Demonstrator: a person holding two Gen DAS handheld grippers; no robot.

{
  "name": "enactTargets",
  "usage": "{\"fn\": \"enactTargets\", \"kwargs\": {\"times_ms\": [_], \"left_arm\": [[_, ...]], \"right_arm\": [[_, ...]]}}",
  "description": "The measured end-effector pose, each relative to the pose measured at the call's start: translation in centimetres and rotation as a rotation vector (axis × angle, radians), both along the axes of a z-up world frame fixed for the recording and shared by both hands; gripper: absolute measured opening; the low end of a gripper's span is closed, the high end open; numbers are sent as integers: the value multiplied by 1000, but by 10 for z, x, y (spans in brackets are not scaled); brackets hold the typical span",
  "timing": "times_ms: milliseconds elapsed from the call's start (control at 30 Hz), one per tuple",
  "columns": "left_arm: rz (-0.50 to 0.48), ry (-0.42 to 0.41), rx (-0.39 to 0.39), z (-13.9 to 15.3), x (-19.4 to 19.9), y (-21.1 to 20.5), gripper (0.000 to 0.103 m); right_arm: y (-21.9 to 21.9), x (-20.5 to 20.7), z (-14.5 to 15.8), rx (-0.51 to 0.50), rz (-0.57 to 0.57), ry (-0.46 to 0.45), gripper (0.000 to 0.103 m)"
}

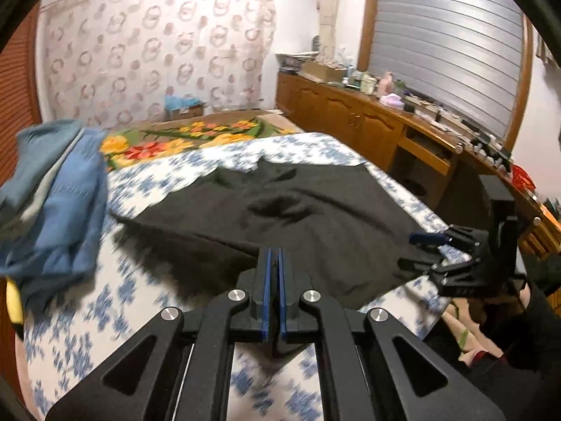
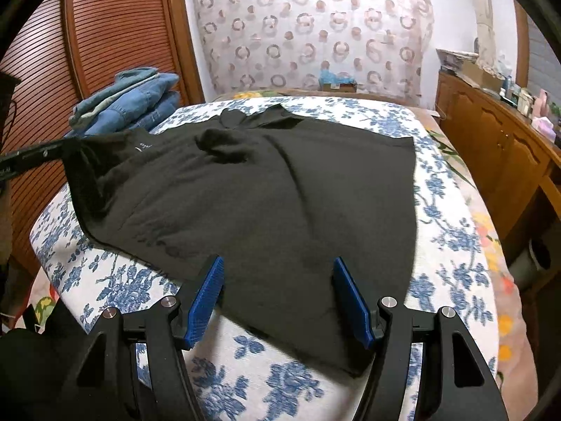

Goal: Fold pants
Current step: 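Lift the shirt side with the left tool, fold it inward, release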

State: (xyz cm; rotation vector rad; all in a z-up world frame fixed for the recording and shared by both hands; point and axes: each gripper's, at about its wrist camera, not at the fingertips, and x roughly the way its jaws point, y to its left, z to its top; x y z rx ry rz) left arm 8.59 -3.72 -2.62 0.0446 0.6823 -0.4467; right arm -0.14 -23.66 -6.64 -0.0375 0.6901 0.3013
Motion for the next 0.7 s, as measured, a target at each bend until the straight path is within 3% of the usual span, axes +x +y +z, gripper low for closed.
{"fn": "enactTargets", "kwargs": {"times_ms": [433,667,700], "left_arm": [[-160,-57,-10,39,14,-79,5],[-123,-46,28,32,16,-79,5],[-116,-46,38,31,16,-79,9]], "right_arm": [[-36,-16,13,20,-63,-33,67],[-41,-21,20,19,-75,-46,67],[-41,-20,20,20,-76,-46,67]]}}
